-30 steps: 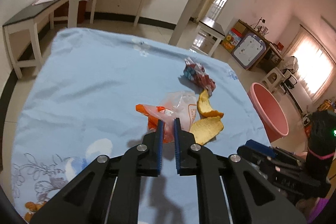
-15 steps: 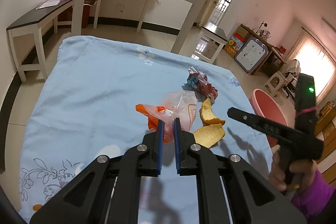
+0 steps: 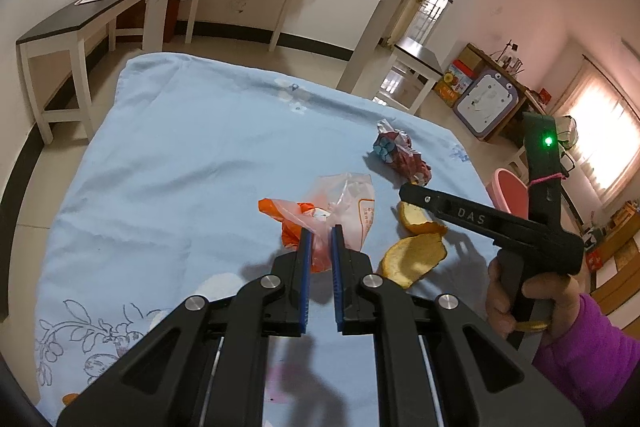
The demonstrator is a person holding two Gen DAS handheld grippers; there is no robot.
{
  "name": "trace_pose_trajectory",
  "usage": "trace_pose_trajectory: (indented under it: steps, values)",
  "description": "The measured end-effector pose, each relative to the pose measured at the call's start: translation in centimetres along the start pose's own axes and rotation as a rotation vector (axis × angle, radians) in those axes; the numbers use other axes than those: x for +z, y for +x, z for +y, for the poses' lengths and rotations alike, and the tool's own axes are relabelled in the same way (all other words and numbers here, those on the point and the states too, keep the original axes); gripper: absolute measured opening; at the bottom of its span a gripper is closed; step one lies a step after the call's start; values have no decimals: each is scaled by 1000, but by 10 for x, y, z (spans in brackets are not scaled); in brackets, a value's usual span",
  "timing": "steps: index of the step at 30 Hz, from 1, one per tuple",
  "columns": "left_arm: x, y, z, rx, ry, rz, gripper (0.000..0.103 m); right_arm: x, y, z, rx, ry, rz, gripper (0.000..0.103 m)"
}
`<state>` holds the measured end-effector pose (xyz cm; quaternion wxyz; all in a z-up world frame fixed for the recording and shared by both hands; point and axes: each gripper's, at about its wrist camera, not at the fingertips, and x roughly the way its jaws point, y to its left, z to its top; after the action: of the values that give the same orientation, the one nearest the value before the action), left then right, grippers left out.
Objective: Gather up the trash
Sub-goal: 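Grasp the orange-and-clear plastic bag with the left tool while the right tool grasps the orange peel, then carry the plastic bag and orange peel over the pink bucket with both tools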
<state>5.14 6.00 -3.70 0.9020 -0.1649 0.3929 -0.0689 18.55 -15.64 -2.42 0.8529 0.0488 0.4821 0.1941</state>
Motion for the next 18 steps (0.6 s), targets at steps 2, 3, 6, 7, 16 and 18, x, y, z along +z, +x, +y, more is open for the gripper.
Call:
trace_pose_trajectory:
  steps: [2, 3, 6, 7, 16, 18]
  values:
    - [0, 0, 1, 1, -4, 2, 9, 1, 5, 0, 0, -12, 4, 46]
    - [-1, 0, 1, 1, -5, 2, 9, 2, 6, 2, 1, -23, -1, 42]
    - [-1, 0, 1, -2, -4, 0, 9, 0, 8, 5, 30, -33, 9, 23]
    - [0, -1, 0, -1, -3, -2, 9, -1, 7, 4, 31, -33, 4, 22]
    - [2, -10, -8, -8, 13, -32, 9, -16, -28, -3, 49, 3, -67, 18]
    - [3, -12, -12, -14, 15, -41, 9, -19, -38, -7, 41, 15, -89, 18]
